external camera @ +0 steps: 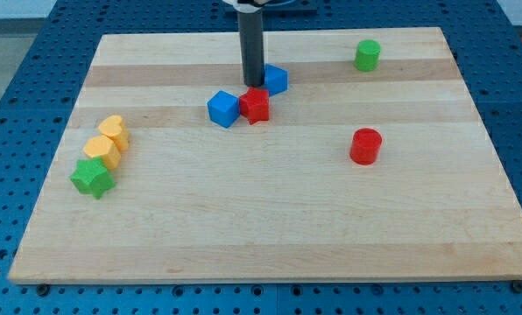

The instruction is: Slide the blue triangle closer to the red star

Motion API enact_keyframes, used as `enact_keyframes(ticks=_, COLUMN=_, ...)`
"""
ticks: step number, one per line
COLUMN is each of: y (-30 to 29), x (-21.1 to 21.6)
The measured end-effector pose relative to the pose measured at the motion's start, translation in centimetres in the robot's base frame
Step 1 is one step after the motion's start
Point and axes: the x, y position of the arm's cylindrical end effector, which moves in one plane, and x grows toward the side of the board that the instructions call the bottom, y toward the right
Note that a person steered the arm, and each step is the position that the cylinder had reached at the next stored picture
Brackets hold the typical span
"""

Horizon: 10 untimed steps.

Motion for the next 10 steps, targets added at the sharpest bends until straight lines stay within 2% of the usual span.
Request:
enact_keyframes(ticks=1, y=0.0, x=-3.9)
enact_keyframes(ticks=2, y=1.4, x=-5.0)
enact_keyframes(ticks=4, y=7.6, x=1.4)
enact_keyframes(ticks=5, y=9.7, x=2.5)
enact_keyframes(ticks=6, y=10.5, x=-2.1)
enact_keyframes(ticks=7, y=8.8, x=-6.3)
enact_keyframes(ticks=9, y=2.5, x=-1.5)
enact_keyframes(ticks=10, y=4.3, x=0.8)
